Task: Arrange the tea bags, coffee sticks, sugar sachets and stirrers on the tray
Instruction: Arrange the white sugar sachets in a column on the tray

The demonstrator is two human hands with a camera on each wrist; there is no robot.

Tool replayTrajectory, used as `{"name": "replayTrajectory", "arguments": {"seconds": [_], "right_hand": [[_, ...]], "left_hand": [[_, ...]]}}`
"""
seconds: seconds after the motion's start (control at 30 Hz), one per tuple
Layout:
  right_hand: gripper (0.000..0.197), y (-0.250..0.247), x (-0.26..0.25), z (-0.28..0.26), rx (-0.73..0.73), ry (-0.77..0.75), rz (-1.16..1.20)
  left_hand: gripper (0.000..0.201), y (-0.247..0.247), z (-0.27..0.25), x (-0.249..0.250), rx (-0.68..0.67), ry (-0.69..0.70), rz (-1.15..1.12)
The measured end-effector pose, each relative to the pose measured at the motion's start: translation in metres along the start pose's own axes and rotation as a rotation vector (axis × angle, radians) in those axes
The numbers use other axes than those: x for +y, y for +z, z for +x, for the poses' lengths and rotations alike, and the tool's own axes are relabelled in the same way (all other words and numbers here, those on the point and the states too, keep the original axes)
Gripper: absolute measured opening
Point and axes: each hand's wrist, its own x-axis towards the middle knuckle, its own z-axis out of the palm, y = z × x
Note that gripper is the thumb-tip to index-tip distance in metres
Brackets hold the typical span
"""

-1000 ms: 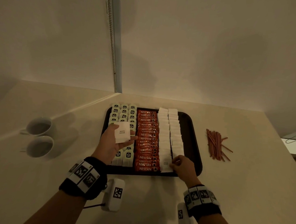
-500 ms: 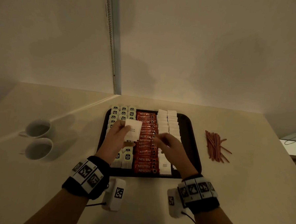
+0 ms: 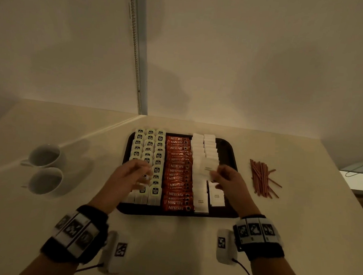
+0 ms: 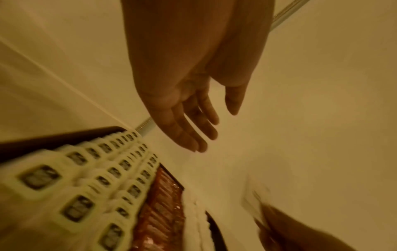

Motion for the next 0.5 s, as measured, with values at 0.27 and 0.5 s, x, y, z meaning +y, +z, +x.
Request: {"name": "replayTrajectory", "arguments": {"seconds": [0.27,0.5], "right_hand": [[0.018,-0.027,0.092,-0.002,0.019,0.228,-0.474],[0.021,-0.015,0.099,0.001,0.096,0.27,-0.562]], "left_hand": [[0.017,-0.068,-0.044,-0.062,0.153,-0.148,0.053],[0.018,-0.099,-0.065,-0.101,0.252,-0.297,0.013]]}}
